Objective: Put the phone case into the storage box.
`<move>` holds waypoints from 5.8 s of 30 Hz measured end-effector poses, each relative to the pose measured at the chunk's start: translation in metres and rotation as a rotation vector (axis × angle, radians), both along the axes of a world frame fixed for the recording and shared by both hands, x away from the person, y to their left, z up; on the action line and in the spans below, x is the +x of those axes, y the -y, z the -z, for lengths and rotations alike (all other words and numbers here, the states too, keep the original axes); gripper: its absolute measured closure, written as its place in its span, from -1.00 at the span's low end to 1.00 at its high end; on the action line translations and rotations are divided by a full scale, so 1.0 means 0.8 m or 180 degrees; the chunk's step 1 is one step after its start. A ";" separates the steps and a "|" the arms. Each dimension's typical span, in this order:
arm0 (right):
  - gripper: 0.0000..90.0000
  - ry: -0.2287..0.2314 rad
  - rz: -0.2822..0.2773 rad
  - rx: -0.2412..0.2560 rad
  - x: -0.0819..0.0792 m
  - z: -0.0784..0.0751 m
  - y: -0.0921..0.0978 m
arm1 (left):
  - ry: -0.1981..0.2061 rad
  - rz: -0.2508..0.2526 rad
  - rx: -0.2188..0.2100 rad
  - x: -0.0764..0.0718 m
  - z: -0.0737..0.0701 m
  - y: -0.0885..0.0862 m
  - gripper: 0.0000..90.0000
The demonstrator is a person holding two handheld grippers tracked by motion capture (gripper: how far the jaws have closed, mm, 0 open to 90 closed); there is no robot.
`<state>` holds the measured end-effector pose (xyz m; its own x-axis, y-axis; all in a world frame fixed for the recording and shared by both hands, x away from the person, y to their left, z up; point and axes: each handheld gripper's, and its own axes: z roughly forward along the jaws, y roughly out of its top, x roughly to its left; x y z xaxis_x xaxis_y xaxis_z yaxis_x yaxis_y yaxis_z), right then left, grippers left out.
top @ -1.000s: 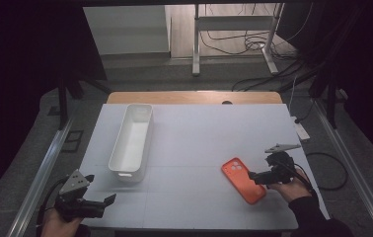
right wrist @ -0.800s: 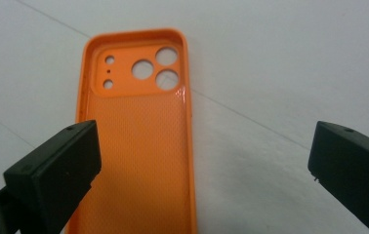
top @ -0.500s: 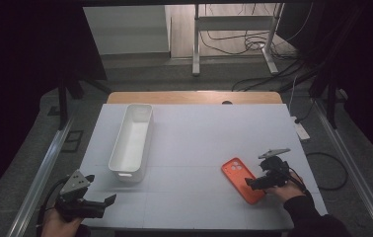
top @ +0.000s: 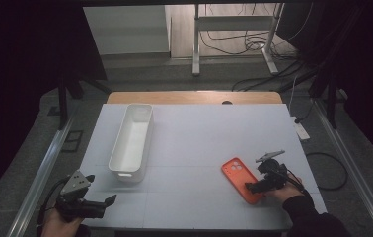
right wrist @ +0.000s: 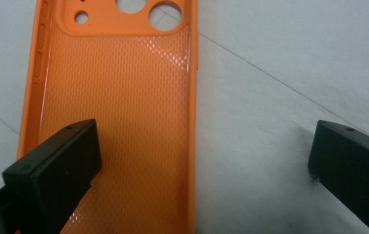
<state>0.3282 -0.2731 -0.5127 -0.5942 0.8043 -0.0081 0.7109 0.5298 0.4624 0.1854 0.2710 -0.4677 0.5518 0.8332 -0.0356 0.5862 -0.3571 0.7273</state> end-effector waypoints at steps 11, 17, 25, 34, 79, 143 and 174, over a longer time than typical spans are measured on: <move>-0.23 -0.0125 0.0005 -0.0027 0.001 -0.015 0.001 | 0.0006 0.0006 0.0014 0.000 0.000 0.001 -0.96; 0.36 -0.0234 -0.0067 0.0038 0.002 -0.021 0.001 | 0.0005 0.0011 0.0024 0.000 0.000 0.001 -0.96; 0.82 -0.0426 -0.0023 0.0189 0.008 -0.022 0.005 | 0.0006 0.0015 0.0041 0.000 0.000 0.001 -0.96; 0.96 -0.0454 -0.0001 0.0129 0.011 -0.024 0.005 | 0.0006 -0.0004 0.0010 0.000 0.000 0.000 -0.97; 0.97 0.0345 -0.0071 0.0661 -0.009 -0.077 -0.003 | -0.0173 -0.0044 -0.0346 0.007 0.000 -0.013 -1.00; 0.97 0.0843 -0.0286 0.1043 -0.015 -0.120 -0.054 | -0.0246 0.0653 -0.1004 0.101 -0.041 0.085 -1.00; 0.97 0.0934 -0.0418 0.1114 -0.021 -0.123 -0.088 | -0.0396 0.0885 -0.1237 0.149 -0.041 0.146 -1.00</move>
<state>0.3112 -0.2026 -0.4142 -0.7041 0.7069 0.0675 0.4611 0.3829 0.8005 0.3044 0.1539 -0.4346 0.7231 0.5671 -0.3943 0.5980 -0.2283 0.7683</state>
